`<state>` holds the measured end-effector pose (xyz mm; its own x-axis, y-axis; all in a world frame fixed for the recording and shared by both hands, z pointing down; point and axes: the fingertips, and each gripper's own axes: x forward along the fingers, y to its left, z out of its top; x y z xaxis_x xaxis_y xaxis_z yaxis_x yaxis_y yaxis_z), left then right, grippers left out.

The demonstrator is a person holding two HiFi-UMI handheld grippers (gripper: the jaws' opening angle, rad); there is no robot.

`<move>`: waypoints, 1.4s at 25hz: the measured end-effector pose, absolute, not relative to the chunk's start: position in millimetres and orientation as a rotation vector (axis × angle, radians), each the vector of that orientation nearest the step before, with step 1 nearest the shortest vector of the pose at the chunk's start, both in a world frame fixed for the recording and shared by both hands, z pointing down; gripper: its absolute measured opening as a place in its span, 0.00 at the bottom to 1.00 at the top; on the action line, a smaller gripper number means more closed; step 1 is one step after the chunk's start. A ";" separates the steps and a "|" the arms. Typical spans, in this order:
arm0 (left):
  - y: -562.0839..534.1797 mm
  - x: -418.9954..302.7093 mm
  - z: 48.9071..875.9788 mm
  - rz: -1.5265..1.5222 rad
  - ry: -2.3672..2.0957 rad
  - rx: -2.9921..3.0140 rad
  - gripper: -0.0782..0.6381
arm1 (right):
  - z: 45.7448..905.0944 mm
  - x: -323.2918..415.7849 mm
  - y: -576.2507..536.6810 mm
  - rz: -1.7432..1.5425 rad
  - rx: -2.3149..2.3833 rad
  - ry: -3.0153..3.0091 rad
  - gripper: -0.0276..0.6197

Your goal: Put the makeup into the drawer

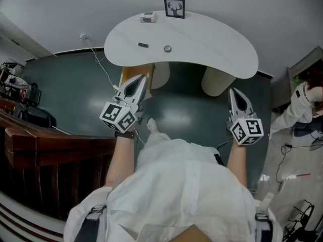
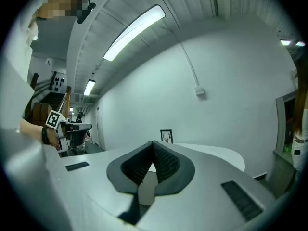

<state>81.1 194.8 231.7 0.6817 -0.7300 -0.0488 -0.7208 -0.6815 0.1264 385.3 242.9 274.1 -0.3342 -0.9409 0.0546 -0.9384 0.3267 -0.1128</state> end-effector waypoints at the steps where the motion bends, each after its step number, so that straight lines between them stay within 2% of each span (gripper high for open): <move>1: 194.4 80.7 231.8 -0.145 -1.207 2.790 0.14 | 273.8 385.1 242.6 -0.191 -1.802 2.542 0.06; 35: 214.4 65.7 234.9 -0.180 -1.215 2.784 0.14 | 268.4 388.0 255.0 -0.141 -1.753 2.578 0.06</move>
